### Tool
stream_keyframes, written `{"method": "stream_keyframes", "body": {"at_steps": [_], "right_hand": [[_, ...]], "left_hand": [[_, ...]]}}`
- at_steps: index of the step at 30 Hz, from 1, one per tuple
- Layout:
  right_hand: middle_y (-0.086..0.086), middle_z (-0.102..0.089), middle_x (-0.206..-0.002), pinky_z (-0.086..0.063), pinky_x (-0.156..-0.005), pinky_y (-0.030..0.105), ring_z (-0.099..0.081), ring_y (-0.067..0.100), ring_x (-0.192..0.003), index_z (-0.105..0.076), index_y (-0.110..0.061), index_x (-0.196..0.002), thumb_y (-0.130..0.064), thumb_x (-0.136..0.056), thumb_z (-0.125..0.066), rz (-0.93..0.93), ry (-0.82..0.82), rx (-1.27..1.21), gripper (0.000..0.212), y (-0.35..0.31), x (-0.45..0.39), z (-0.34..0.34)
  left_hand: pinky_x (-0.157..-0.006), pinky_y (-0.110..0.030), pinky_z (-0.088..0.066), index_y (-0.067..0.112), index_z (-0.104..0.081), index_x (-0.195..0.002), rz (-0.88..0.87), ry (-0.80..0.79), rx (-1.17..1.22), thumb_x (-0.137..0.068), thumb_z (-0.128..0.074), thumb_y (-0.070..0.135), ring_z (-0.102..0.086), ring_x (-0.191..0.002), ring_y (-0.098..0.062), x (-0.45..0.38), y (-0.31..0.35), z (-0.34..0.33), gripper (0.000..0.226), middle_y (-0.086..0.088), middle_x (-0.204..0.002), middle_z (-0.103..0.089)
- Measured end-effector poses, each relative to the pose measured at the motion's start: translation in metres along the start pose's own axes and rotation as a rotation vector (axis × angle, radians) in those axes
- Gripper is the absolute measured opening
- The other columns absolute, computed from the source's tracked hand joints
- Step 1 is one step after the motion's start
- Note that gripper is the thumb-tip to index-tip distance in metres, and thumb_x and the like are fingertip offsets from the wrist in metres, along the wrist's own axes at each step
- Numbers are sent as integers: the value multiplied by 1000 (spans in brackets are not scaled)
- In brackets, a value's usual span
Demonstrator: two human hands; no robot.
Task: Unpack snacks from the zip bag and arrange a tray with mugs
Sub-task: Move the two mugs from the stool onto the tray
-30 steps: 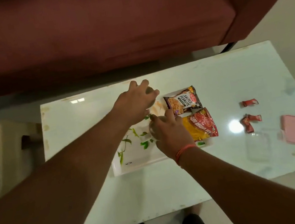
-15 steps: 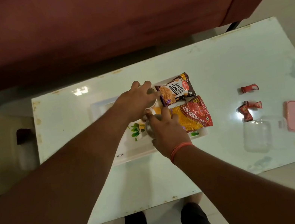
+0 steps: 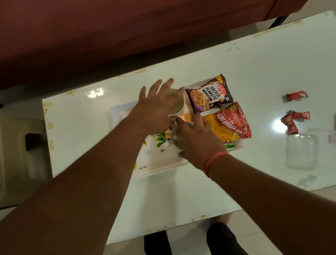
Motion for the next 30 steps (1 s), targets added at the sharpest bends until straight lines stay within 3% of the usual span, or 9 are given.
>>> {"method": "stream_keyframes", "body": {"at_steps": [2, 5, 8, 10, 12, 21, 23, 27, 30], "right_hand": [[15, -26, -147, -50, -99, 52, -42, 42, -128, -19, -28, -153, -36, -75, -82, 21, -30, -27, 100, 5, 0, 2], [12, -35, -143, -52, -97, 50, -51, 39, -120, -23, -24, -152, -27, -75, -83, 59, -59, -103, 97, 10, 1, 6], [11, -41, -139, -52, -96, 47, -56, 38, -114, -28, -20, -151, -24, -74, -83, 88, -58, -104, 95, 10, 0, 7], [11, -42, -140, -51, -98, 47, -55, 39, -117, -29, -19, -151, -24, -74, -83, 97, -54, -96, 95, 7, -1, 6], [12, -43, -139, -46, -104, 48, -54, 39, -119, -30, -17, -151, -25, -73, -83, 106, -51, -89, 95, 5, -1, 6], [13, -42, -139, -50, -96, 45, -57, 39, -116, -30, -17, -149, -31, -71, -86, 61, -91, -104, 97, 2, 6, 9], [14, -40, -141, -51, -97, 47, -56, 40, -118, -30, -16, -148, -38, -74, -83, 43, -96, -106, 94, 3, 2, 16], [16, -40, -142, -46, -104, 48, -51, 37, -123, -33, -14, -148, -39, -83, -74, 36, 64, -211, 80, 1, -30, 50], [16, -29, -152, -41, -109, 51, -45, 41, -131, -23, -17, -154, -32, -79, -79, 37, -37, -154, 95, -6, -64, 57]], "left_hand": [[-117, -55, -23, 29, -16, -154, 157, 151, 193, -85, -67, 35, -15, -148, -34, 21, -9, 6, 86, -9, -163, -14], [-104, -34, -39, 15, -48, -139, 535, 463, 619, -89, -61, 13, -44, -129, -30, 68, -20, -9, 52, -13, -139, -45], [-90, -32, -44, 12, -67, -106, 808, 415, 923, -94, -52, 15, -58, -108, -29, 92, -10, -53, 20, -6, -110, -59], [-83, -34, -45, 12, -68, -100, 797, 250, 999, -97, -49, 22, -60, -100, -26, 93, 10, -75, 22, -6, -104, -65], [-75, -33, -40, 9, -67, -97, 765, 198, 994, -100, -45, 26, -59, -94, -26, 94, 25, -85, 27, -9, -98, -63], [-80, -27, -36, 9, -64, -110, 745, 207, 974, -102, -41, 28, -53, -96, -19, 96, 30, -84, 31, -9, -107, -59], [-81, -28, -40, 11, -64, -112, 783, 255, 1049, -101, -44, 26, -57, -100, -20, 98, 24, -80, 27, -7, -111, -61], [-88, -27, -43, 17, -56, -127, 881, 403, 1295, -102, -43, 22, -55, -105, -15, 87, 0, -58, 29, -1, -119, -58], [-97, -29, -41, 28, -53, -126, 908, 326, 1452, -102, -36, 18, -51, -114, -17, 66, -17, -49, 31, 3, -124, -54]]}}
Point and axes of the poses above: each hand's wrist, its own x-axis away from the middle knuckle, its own z-axis out of the back of the hand, y = z × x, the point moved 6 cm from there along -x, towards the middle knuckle
